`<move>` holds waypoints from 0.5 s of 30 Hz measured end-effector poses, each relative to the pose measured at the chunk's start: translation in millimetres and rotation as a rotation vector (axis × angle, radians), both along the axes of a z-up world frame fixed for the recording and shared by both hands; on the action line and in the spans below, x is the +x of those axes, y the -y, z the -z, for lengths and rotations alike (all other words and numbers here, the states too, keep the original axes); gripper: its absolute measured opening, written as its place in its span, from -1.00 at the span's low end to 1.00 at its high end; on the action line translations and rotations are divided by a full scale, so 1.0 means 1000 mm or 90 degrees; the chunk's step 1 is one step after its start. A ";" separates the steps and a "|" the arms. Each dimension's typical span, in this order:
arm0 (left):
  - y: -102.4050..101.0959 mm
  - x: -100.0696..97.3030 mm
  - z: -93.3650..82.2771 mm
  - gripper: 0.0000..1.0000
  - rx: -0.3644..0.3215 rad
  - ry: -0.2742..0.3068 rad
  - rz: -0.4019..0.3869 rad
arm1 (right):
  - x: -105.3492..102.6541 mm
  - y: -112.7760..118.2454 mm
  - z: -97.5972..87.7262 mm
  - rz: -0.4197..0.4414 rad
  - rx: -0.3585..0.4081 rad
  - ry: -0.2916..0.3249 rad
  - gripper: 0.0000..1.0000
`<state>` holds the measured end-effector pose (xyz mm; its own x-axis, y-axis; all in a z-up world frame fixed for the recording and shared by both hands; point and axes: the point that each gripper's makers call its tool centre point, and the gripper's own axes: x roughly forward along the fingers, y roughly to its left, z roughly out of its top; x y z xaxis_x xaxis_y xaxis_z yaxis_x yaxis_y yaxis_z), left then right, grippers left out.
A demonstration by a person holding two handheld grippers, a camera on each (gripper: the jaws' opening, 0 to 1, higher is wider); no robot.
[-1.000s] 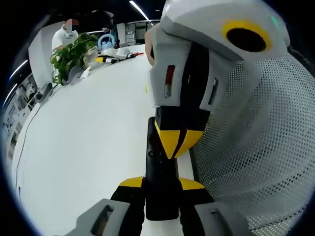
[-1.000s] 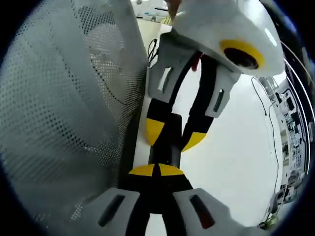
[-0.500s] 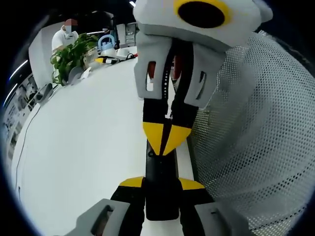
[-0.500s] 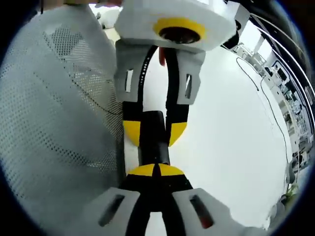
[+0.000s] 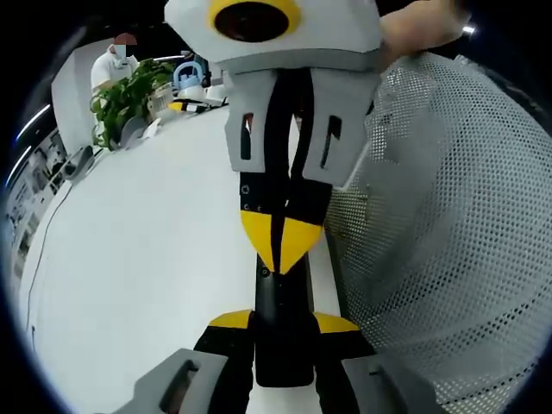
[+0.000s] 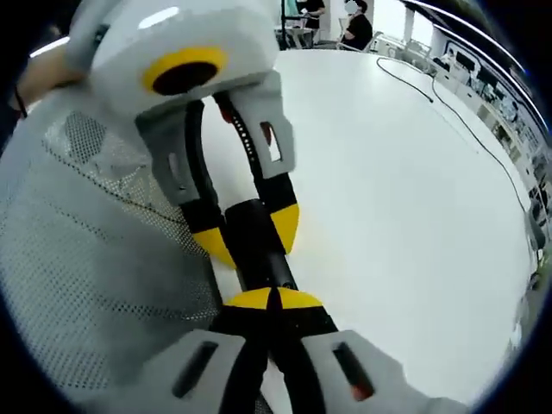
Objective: Press the specified remote control buttons in sequence, fully releasing each button before pressing the next.
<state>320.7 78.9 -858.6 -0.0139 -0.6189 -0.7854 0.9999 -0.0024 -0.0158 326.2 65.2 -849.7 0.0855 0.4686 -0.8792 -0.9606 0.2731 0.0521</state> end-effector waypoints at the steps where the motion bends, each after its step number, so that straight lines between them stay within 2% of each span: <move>1: 0.000 0.000 0.000 -0.49 0.000 0.000 0.000 | 0.001 -0.001 0.000 0.002 -0.003 0.003 -1.00; 3: 0.000 0.000 0.000 -0.49 -0.001 0.000 -0.001 | 0.005 0.000 0.000 0.014 -0.010 0.018 -1.00; 4: 0.000 0.000 0.000 -0.49 -0.004 -0.001 -0.003 | 0.008 0.002 0.001 0.002 -0.017 0.032 -1.00; 11: 0.000 0.000 0.000 -0.49 -0.007 -0.002 -0.004 | 0.010 0.002 0.002 0.042 -0.027 -0.028 -1.00; 15: 0.000 0.000 0.000 -0.49 -0.007 -0.001 -0.004 | 0.018 0.002 0.005 0.062 -0.051 -0.027 -1.00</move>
